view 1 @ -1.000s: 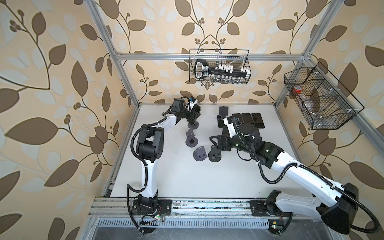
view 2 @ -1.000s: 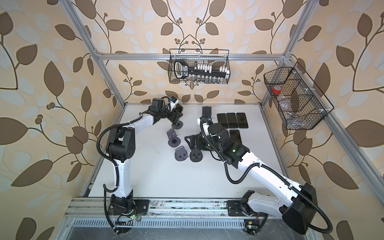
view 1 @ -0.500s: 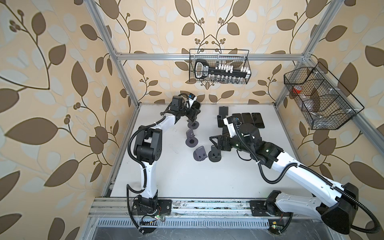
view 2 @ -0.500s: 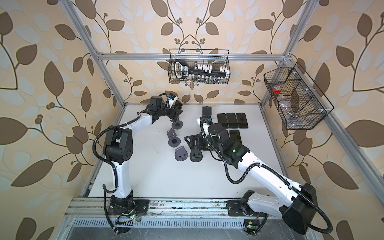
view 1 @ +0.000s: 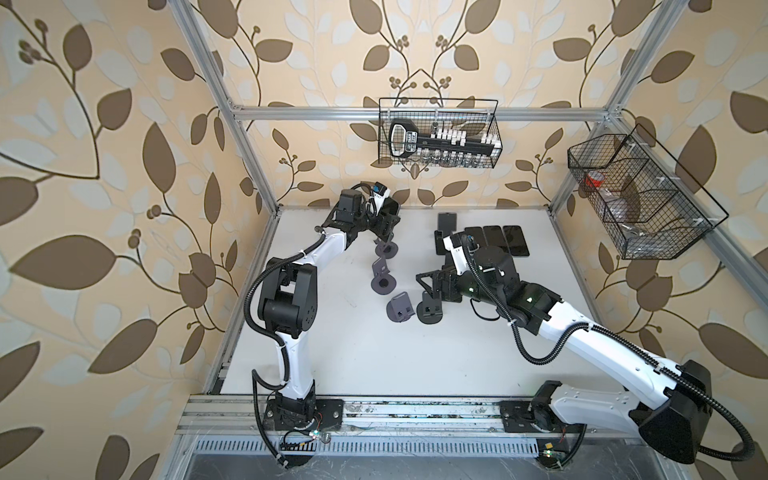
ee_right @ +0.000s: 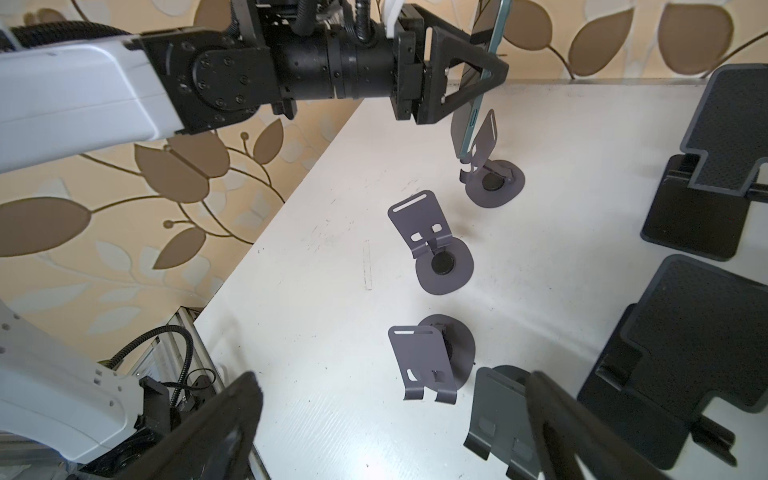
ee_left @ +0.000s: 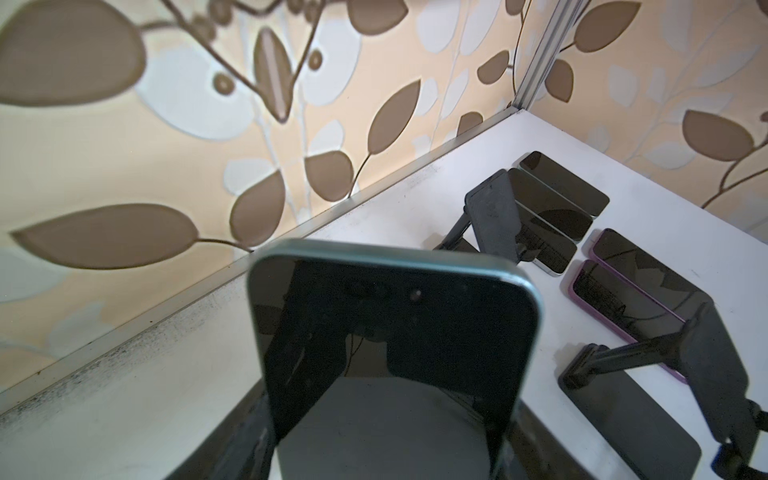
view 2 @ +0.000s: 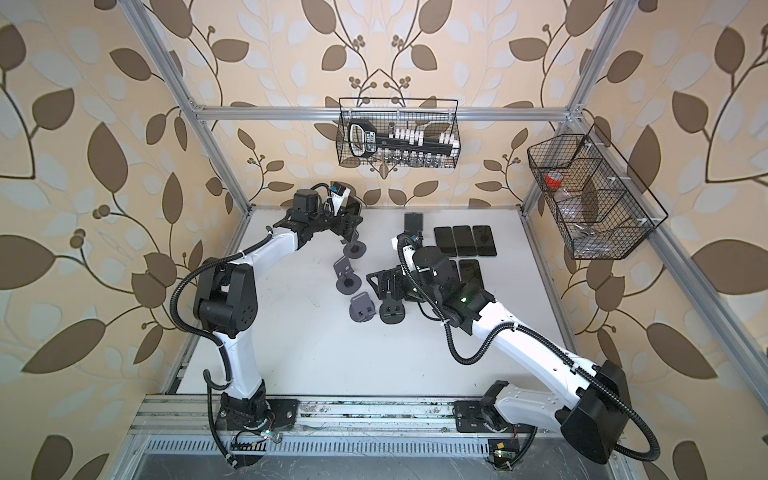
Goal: Remove the phone from the phone stand
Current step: 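Carry the green-edged phone toward the robot while the right arm swings inward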
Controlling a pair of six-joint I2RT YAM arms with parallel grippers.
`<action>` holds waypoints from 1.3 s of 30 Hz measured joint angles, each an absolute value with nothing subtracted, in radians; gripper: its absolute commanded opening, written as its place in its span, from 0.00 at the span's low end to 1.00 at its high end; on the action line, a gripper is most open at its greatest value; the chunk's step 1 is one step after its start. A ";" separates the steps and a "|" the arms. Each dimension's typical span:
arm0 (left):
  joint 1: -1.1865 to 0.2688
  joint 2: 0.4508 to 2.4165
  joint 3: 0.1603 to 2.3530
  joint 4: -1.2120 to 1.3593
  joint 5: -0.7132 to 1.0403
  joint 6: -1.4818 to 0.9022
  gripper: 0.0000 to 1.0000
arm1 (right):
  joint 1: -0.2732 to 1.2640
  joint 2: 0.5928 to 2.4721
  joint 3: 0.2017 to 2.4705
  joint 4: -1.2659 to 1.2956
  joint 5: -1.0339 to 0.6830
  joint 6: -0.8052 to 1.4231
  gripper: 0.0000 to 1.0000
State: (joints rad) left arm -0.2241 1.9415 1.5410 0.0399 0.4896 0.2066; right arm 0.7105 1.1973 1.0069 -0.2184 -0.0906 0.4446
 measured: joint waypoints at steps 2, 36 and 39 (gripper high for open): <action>-0.224 1.917 1.538 0.038 0.489 0.199 0.44 | 0.710 1.204 1.010 -0.217 -0.094 0.445 1.00; -0.442 1.422 1.400 -0.249 0.318 0.008 0.00 | 0.710 0.983 1.010 -0.260 0.122 0.485 1.00; -0.504 1.398 1.400 -0.304 0.284 -0.015 0.00 | 0.710 0.937 0.995 -0.300 0.189 0.530 1.00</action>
